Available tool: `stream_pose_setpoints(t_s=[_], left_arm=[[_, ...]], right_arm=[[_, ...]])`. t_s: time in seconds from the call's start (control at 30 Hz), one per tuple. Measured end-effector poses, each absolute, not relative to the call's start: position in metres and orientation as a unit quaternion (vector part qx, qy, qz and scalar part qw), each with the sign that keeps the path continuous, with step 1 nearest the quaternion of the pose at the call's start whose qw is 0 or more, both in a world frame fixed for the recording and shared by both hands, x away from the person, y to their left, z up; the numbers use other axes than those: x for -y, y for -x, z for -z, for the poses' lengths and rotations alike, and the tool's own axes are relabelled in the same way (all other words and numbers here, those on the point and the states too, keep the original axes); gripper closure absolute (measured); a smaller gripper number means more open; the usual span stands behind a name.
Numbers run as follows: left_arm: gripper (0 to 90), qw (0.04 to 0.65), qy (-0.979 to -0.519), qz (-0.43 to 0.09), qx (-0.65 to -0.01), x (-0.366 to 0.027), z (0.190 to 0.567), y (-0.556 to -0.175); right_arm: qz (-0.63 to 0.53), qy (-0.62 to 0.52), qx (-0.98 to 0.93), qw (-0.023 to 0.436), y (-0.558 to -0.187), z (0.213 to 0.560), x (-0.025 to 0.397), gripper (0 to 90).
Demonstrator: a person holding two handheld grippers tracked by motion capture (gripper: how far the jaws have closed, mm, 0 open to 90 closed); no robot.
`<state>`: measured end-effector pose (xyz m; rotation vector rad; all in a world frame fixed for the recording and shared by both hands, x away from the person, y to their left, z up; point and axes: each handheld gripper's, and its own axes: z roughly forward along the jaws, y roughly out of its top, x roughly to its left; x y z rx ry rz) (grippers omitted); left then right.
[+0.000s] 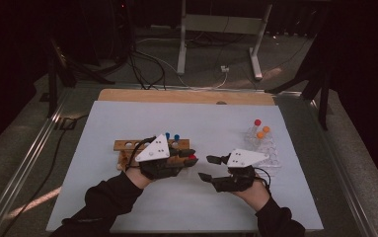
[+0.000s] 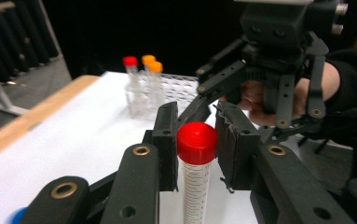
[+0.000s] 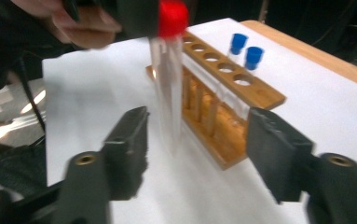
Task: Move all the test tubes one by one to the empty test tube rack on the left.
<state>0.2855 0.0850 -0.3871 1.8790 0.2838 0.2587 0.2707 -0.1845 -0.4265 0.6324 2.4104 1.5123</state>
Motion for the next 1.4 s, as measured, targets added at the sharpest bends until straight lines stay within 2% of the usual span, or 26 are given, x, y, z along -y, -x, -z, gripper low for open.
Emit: stream_pose_setpoints(t_s=[0.13,0.43,0.87,1.2,1.4], left_arm=[[71.9,0.574,-0.799,-0.129,-0.128,-0.097,0.374,-0.289],[71.9,0.578,-0.786,-0.16,-0.153,-0.122,0.356,-0.297],[71.9,0.569,-0.774,-0.194,-0.198,-0.152,0.355,-0.313],[72.0,0.552,-0.766,-0.22,-0.244,-0.169,0.367,-0.333],[72.0,0.553,-0.759,-0.217,-0.266,-0.169,0.379,-0.347]], right_arm=[[-0.52,-0.234,-0.813,0.119,-0.272,0.426,0.188,18.6],[-0.531,-0.243,-0.802,0.123,-0.274,0.422,0.194,2.7],[-0.534,-0.241,-0.797,0.145,-0.271,0.419,0.197,1.3],[-0.539,-0.241,-0.794,0.147,-0.271,0.418,0.199,1.3],[-0.537,-0.242,-0.795,0.148,-0.272,0.419,0.2,1.3]])
